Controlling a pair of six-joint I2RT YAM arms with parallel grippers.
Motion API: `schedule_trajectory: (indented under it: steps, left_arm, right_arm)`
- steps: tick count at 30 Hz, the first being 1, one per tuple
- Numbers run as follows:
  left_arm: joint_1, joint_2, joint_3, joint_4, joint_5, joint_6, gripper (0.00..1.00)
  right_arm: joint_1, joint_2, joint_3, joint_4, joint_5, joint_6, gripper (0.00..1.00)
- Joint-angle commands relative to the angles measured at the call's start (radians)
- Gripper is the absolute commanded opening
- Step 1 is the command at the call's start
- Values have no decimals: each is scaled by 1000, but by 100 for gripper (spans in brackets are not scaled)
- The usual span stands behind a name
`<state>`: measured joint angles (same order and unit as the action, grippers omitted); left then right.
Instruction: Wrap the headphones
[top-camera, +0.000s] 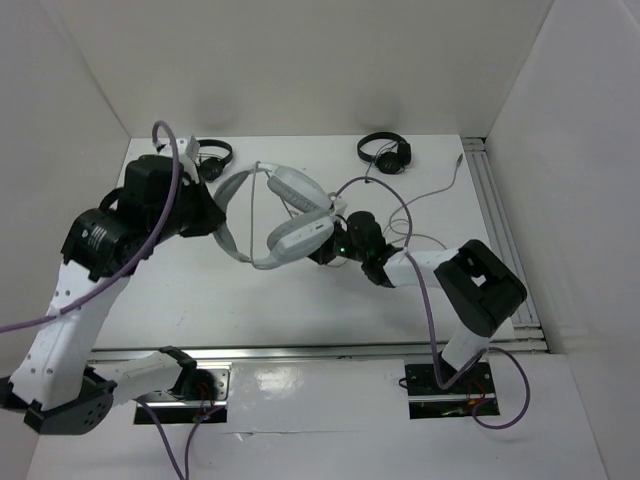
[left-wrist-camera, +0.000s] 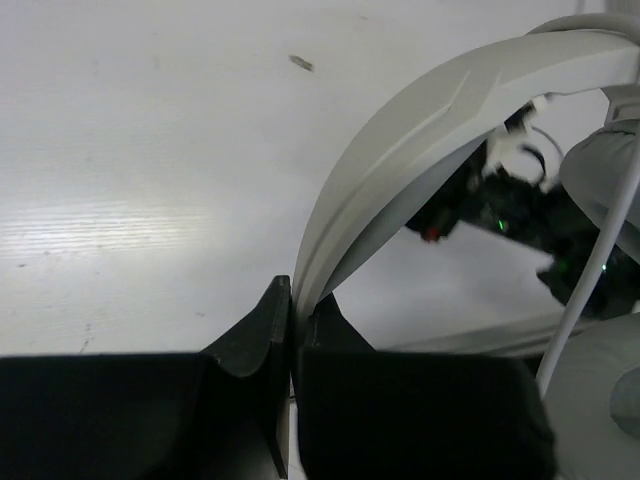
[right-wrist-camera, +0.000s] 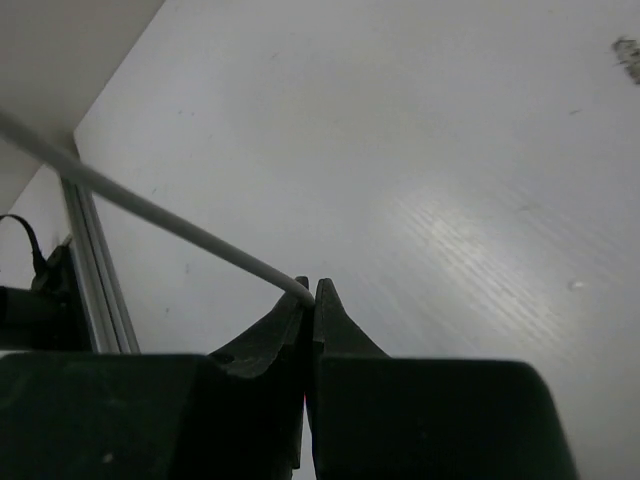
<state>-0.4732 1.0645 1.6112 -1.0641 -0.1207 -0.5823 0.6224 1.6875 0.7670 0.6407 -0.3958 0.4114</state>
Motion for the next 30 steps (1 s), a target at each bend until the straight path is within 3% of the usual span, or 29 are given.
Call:
schedule_trajectory:
  steps: [1, 2, 4, 6, 11, 18, 23, 30]
  left_arm:
    - [28, 102, 189, 78, -226, -85, 0]
    - [28, 177, 272, 55, -249, -85, 0]
    - [51, 231, 318, 24, -338, -85, 0]
    - [80, 273, 328, 39, -338, -97, 0]
    - [169, 317, 251, 116, -264, -187, 0]
    - [196, 318, 107, 217, -241, -271, 0]
    - [196, 327, 41, 239, -287, -243, 0]
    - [196, 327, -92, 239, -445, -145, 0]
  right_arm:
    - [60, -69, -61, 132, 101, 7, 0]
    - [104, -92, -61, 132, 119, 7, 0]
    - [151, -107, -83, 132, 129, 7, 0]
    - [222, -121, -83, 154, 129, -3, 0]
    - [353, -146, -87, 186, 104, -14, 0]
    - [554, -167, -115, 453, 48, 16, 0]
    - [576, -149, -115, 634, -69, 102, 2]
    - [576, -225, -46, 567, -198, 145, 11]
